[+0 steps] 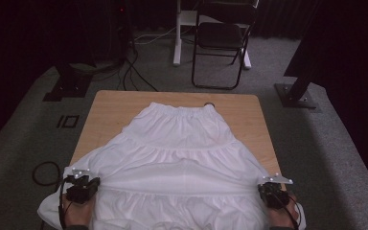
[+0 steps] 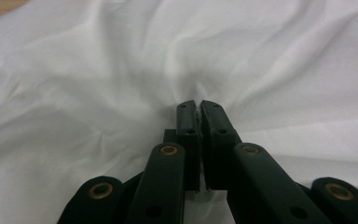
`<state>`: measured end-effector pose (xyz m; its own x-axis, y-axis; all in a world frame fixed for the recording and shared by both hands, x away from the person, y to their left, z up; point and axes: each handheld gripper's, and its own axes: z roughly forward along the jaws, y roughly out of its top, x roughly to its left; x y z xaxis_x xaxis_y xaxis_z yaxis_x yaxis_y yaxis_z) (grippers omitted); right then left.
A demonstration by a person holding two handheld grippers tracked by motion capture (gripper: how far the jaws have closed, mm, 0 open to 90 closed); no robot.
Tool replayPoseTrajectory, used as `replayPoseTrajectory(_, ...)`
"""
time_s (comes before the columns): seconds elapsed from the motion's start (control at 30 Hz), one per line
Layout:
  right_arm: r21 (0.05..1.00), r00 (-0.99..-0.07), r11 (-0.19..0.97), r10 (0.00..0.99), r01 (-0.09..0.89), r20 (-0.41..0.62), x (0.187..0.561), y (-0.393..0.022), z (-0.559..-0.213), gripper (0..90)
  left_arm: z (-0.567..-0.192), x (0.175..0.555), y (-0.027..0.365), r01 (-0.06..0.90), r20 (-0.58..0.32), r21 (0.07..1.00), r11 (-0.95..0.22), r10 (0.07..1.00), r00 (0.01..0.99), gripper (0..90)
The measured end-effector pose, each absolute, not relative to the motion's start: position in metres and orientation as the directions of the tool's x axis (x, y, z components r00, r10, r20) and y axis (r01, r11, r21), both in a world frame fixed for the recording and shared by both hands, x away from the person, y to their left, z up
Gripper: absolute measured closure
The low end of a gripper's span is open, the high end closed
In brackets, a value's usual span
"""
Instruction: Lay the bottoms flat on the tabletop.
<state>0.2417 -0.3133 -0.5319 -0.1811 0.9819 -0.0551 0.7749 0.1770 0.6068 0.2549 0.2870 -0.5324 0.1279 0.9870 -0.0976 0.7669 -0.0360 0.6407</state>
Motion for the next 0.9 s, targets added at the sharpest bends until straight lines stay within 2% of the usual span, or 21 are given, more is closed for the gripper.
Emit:
replayPoseTrajectory(0.17,0.605,-0.071,0.093,0.996,0.791,-0.060,0.240,-0.343,-0.532,90.0,-0.533,0.259,0.255,0.757,-0.092,0.642,-0.123,0.968,0.235,86.0)
replayPoseTrajectory(0.27,0.603,-0.042,0.065,0.998,0.795,-0.053,0.241,-0.351,-0.532,90.0,-0.532,0.259,0.247,0.754,-0.069,0.640,-0.147,0.966,0.247,85.5)
replayPoseTrajectory(0.37,0.599,-0.074,0.087,0.996,0.796,-0.047,0.242,-0.346,-0.531,89.5,-0.532,0.260,0.256,0.760,-0.076,0.639,-0.118,0.974,0.214,84.6)
replayPoseTrajectory(0.43,0.618,-0.136,0.109,0.991,0.778,-0.003,0.244,-0.341,-0.532,83.7,-0.531,0.261,0.263,0.770,-0.107,0.633,-0.075,0.977,0.184,81.9)
replayPoseTrajectory(0.5,0.628,-0.170,0.144,0.985,0.765,-0.019,0.247,-0.332,-0.532,78.2,-0.530,0.263,0.266,0.769,-0.117,0.637,-0.065,0.977,0.179,74.8)
replayPoseTrajectory(0.7,0.699,-0.254,0.199,0.967,0.687,-0.025,0.261,-0.308,-0.515,64.5,-0.518,0.277,0.257,0.728,-0.105,0.678,-0.097,0.968,0.227,62.6)
replayPoseTrajectory(0.9,0.715,-0.291,0.215,0.957,0.665,-0.017,0.289,-0.285,-0.517,59.6,-0.518,0.301,0.239,0.703,-0.074,0.694,-0.155,0.956,0.284,57.9)
